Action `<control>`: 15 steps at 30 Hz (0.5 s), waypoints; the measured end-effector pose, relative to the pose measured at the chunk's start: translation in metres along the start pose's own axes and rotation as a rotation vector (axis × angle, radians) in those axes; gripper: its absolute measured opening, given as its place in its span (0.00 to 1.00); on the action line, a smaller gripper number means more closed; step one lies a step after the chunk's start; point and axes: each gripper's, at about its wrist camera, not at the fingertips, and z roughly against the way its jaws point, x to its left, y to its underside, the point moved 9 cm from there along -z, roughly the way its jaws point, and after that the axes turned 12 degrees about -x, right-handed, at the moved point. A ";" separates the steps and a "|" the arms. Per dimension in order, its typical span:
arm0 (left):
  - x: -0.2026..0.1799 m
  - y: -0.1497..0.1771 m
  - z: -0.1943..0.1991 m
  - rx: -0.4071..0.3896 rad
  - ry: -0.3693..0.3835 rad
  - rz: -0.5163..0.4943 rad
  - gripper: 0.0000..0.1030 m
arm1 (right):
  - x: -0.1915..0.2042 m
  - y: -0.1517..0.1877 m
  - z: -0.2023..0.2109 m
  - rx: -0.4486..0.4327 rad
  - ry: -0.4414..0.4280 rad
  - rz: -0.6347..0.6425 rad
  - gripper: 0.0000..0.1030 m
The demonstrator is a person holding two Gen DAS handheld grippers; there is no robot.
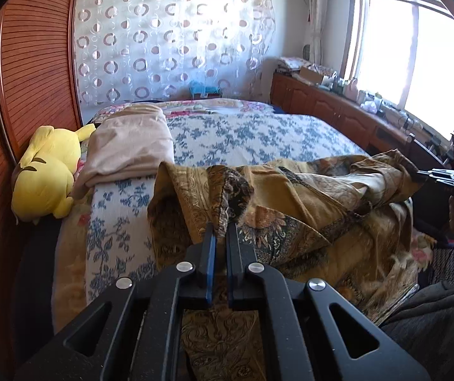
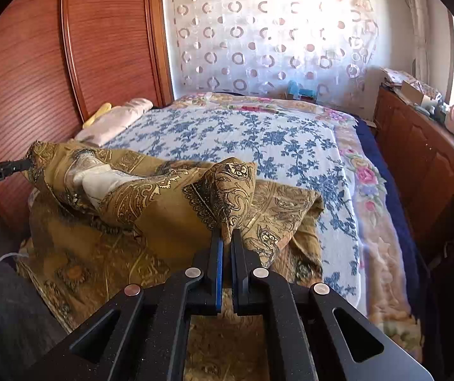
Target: Fold small clothes
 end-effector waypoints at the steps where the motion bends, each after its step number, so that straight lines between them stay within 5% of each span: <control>1: 0.002 0.002 0.000 0.006 0.000 0.003 0.05 | -0.001 0.002 -0.002 0.011 0.003 0.001 0.04; 8: 0.005 0.009 0.006 0.015 0.027 0.036 0.09 | -0.003 0.015 -0.007 0.079 0.007 0.014 0.04; 15: 0.016 -0.015 0.022 -0.066 -0.010 0.042 0.68 | -0.015 0.003 0.011 0.044 0.035 -0.011 0.14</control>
